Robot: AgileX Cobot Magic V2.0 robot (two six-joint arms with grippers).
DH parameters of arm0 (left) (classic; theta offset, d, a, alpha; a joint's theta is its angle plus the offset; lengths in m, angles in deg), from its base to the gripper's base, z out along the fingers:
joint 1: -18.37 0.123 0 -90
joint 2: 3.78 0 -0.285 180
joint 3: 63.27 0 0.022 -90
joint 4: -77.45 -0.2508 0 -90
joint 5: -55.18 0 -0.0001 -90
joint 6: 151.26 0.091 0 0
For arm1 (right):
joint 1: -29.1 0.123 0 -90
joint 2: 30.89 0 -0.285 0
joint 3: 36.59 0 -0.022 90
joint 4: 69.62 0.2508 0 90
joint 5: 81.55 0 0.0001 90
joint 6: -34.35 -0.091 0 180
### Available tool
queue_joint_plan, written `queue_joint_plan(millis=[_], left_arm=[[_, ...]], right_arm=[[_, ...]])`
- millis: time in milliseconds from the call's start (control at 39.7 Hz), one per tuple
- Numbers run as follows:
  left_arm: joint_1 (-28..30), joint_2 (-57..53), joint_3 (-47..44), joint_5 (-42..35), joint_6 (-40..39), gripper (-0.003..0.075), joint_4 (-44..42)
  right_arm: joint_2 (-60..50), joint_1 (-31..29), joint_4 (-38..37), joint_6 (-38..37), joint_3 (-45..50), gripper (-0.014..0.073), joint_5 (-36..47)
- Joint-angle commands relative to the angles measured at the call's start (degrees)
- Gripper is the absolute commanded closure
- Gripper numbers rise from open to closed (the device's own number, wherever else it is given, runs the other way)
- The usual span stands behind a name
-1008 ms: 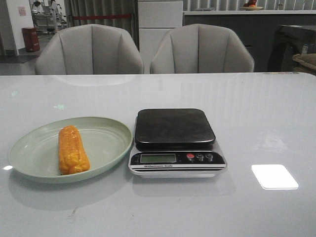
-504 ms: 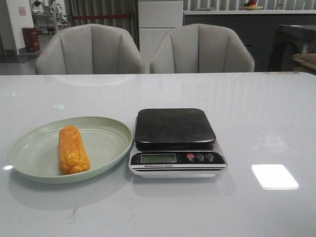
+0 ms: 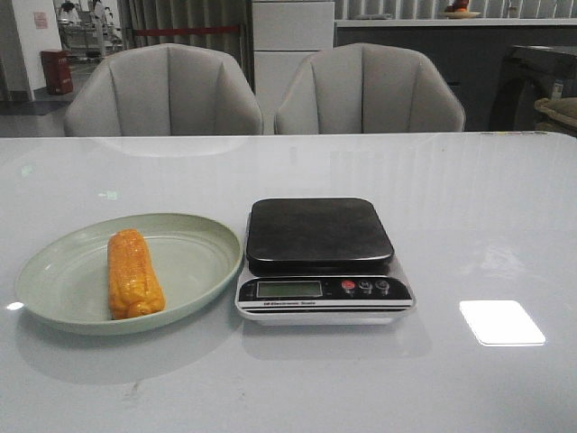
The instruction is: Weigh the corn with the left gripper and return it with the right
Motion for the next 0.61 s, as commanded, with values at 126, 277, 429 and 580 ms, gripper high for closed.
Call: queue_joint_plan(millis=[126,277,429,580], left_arm=[[-0.47,0.72,1.36,-4.66,-0.09,0.0599,-0.06],[0.43,0.72,-2.1,-6.12,-0.09,0.0599,0.06],[8.21,0.72,-7.93,-16.31,-0.09,0.0599,-0.08],[19.0,0.72,-13.61,-28.26,-0.09,0.0599,1.57]], right_arm=[[0.65,-0.26,-0.75,0.65,-1.61,0.0427,4.36],[0.65,-0.26,-0.75,0.65,-1.61,0.0427,4.36],[0.65,-0.26,-0.75,0.65,-1.61,0.0427,4.36],[0.65,-0.26,-0.75,0.65,-1.61,0.0427,4.36]])
